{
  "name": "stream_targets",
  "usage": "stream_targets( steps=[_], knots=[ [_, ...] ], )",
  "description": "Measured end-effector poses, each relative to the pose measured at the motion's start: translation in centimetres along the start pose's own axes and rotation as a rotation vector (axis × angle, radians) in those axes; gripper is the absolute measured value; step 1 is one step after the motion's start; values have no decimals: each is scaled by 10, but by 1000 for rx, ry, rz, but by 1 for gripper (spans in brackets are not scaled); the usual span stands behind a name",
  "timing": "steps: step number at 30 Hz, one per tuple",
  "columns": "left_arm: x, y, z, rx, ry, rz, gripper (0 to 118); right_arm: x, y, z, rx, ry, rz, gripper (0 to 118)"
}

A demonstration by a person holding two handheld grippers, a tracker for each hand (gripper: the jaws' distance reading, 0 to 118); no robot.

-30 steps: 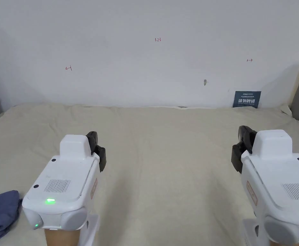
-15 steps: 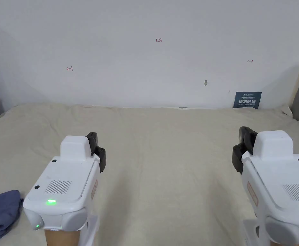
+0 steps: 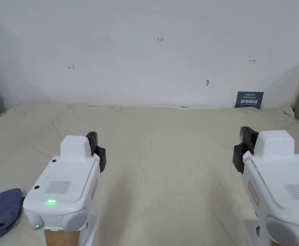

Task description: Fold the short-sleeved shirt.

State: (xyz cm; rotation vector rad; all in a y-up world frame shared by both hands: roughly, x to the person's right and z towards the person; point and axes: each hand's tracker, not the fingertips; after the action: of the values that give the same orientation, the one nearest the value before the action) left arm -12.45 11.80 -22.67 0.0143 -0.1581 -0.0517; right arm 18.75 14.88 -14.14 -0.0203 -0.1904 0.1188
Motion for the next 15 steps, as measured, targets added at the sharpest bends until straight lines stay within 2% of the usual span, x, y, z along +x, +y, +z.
stream_targets(
  steps=[1,4,5,7,8,9,15],
  knots=[
    [0,0,0,4,6,3,6,0,0,0,0,0,-1,4],
    [-4,0,-1,-2,-2,19,46,-1,1,-1,-10,5,1,38],
    [-5,1,-2,-12,-13,25,67,-1,0,-1,-14,12,-6,54],
    [-6,1,-5,-31,-13,26,99,-1,0,-3,-18,10,-22,86],
    [-6,1,-6,-39,-13,22,113,-1,0,-3,-19,11,-26,107],
    [-6,0,-6,-41,-9,20,117,-1,0,-4,-26,13,-30,118],
    [-5,-1,-3,-30,7,16,118,-3,-2,-5,-13,-5,-22,118]
  ],
)
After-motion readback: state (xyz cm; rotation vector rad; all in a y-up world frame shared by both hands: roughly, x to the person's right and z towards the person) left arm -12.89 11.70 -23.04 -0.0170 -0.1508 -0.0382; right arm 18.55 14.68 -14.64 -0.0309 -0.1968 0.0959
